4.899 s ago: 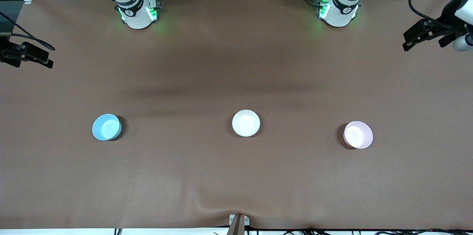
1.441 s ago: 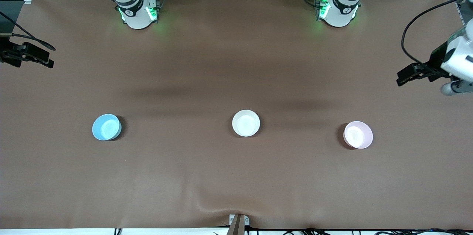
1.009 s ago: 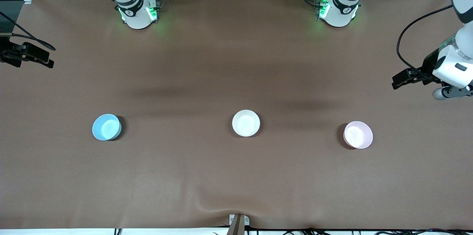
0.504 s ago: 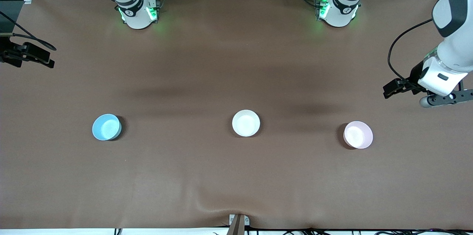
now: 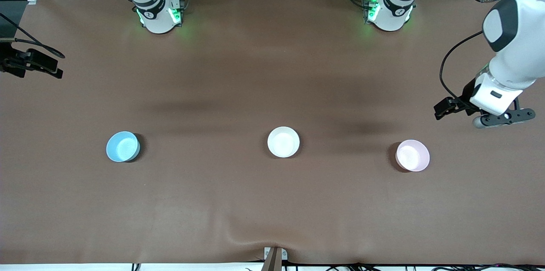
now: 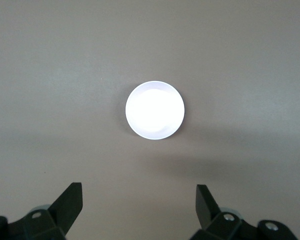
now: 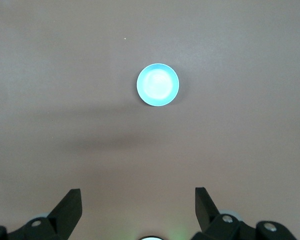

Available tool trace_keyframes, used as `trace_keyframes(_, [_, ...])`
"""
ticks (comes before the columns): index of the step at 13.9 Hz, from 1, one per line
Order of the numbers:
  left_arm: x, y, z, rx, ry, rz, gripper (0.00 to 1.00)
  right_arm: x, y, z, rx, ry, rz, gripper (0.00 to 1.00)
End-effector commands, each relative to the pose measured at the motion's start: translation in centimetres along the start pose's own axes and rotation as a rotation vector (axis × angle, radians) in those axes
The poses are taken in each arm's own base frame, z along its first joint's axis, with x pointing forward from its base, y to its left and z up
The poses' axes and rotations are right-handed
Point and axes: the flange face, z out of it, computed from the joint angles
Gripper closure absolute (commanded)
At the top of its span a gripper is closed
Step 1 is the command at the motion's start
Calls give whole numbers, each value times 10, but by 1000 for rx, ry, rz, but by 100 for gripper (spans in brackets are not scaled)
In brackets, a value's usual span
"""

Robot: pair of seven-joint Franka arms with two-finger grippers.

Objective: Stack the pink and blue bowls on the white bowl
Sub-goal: 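Move the left gripper down toward the pink bowl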

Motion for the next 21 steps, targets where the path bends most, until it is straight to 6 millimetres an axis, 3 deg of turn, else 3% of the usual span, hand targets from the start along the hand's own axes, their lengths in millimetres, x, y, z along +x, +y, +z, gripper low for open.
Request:
trace_keyframes(1, [-2, -3, 13, -5, 22, 11, 0, -1, -2, -1, 1, -2, -13, 0])
trace_keyframes(12, [9, -2, 56, -20, 23, 12, 0, -1, -4, -1, 3, -4, -16, 0])
trace_keyframes(18, [25, -25, 96, -26, 19, -27, 0, -1, -4, -1, 1, -4, -16, 0])
trace_keyframes(21, [44, -28, 119, -40, 16, -41, 0, -1, -5, -1, 1, -4, -18, 0])
